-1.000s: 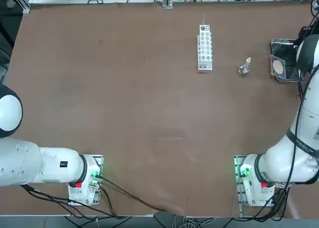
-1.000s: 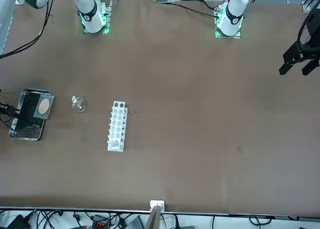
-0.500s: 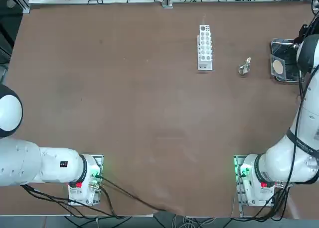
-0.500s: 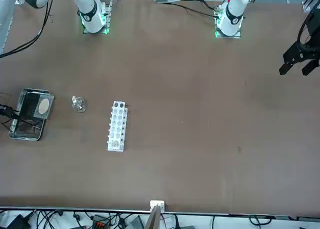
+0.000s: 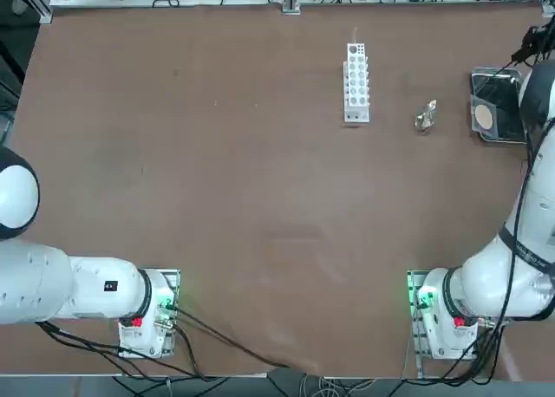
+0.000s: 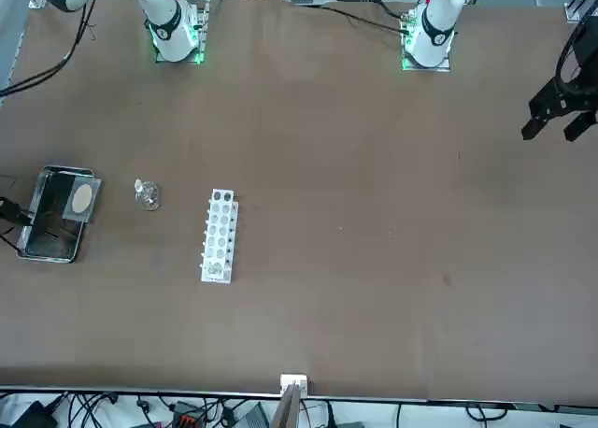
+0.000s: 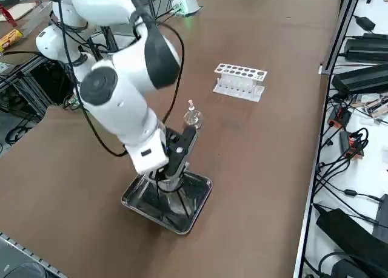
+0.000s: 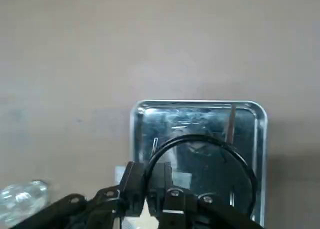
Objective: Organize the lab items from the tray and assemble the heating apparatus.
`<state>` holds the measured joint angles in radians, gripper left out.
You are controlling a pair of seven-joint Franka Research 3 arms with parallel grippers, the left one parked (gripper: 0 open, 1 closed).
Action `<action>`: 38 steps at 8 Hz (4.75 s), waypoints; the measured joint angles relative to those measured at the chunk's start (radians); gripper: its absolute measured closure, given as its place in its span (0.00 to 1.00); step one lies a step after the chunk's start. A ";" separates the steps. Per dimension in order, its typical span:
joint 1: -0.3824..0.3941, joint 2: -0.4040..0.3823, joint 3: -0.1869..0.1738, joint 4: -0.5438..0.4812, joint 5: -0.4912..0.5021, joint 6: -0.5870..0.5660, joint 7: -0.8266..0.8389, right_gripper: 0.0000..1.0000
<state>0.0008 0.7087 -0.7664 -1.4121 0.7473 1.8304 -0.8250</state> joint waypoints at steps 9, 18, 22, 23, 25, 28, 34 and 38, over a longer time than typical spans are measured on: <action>0.861 -0.098 -0.546 -0.133 -0.018 -0.171 0.525 0.93; 1.383 -0.099 -0.797 -0.719 0.138 0.231 0.604 0.93; 1.403 -0.099 -0.791 -0.780 0.218 0.271 0.604 0.93; 1.404 -0.097 -0.781 -0.784 0.240 0.275 0.604 0.93; 1.405 -0.090 -0.748 -0.799 0.267 0.303 0.604 0.93; 1.403 -0.056 -0.709 -0.825 0.270 0.333 0.605 0.93; 1.343 -0.045 -0.666 -0.832 0.284 0.333 0.605 0.78; 1.336 -0.045 -0.666 -0.822 0.296 0.333 0.605 0.04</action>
<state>1.3371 0.6633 -1.4328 -2.2341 1.0434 2.1637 -0.2200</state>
